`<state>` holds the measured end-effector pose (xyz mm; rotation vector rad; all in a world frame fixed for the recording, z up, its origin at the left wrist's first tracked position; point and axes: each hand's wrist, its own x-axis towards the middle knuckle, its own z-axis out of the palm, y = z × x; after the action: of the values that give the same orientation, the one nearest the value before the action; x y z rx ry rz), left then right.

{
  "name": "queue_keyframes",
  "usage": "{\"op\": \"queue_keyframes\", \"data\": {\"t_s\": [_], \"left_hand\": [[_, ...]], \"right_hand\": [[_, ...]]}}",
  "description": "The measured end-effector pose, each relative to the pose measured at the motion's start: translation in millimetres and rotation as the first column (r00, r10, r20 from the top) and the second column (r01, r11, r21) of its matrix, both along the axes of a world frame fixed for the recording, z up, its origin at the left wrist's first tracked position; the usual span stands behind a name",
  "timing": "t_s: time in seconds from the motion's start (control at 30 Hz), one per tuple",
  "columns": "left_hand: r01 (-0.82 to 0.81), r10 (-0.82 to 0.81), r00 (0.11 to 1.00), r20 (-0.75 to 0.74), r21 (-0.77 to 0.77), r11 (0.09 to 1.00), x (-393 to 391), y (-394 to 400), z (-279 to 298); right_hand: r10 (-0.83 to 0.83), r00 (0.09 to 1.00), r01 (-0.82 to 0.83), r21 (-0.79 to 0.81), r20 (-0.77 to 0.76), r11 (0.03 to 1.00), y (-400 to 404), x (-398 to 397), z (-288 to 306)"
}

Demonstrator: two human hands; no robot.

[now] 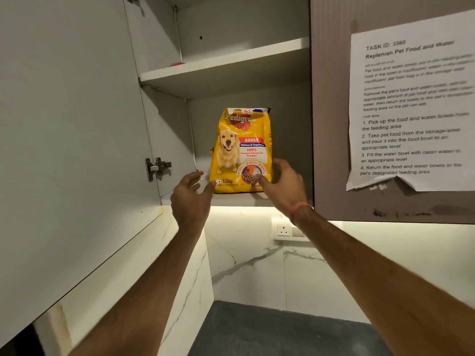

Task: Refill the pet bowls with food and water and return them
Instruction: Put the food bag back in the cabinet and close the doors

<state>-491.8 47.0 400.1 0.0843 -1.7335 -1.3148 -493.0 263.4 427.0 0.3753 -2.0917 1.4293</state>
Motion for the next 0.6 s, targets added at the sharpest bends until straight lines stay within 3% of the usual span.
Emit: {"op": "queue_keyframes", "data": {"t_s": [0.37, 0.6], "left_hand": [[-0.037, 0.037, 0.999, 0.035, 0.009, 0.999, 87, 6, -19], [-0.040, 0.040, 0.999, 0.011, 0.006, 0.999, 167, -5, -20]], "right_hand": [[-0.033, 0.993, 0.044, 0.100, -0.110, 0.994, -17, 87, 9], [-0.018, 0.985, 0.061, 0.244, -0.174, 0.968, -45, 167, 30]]}}
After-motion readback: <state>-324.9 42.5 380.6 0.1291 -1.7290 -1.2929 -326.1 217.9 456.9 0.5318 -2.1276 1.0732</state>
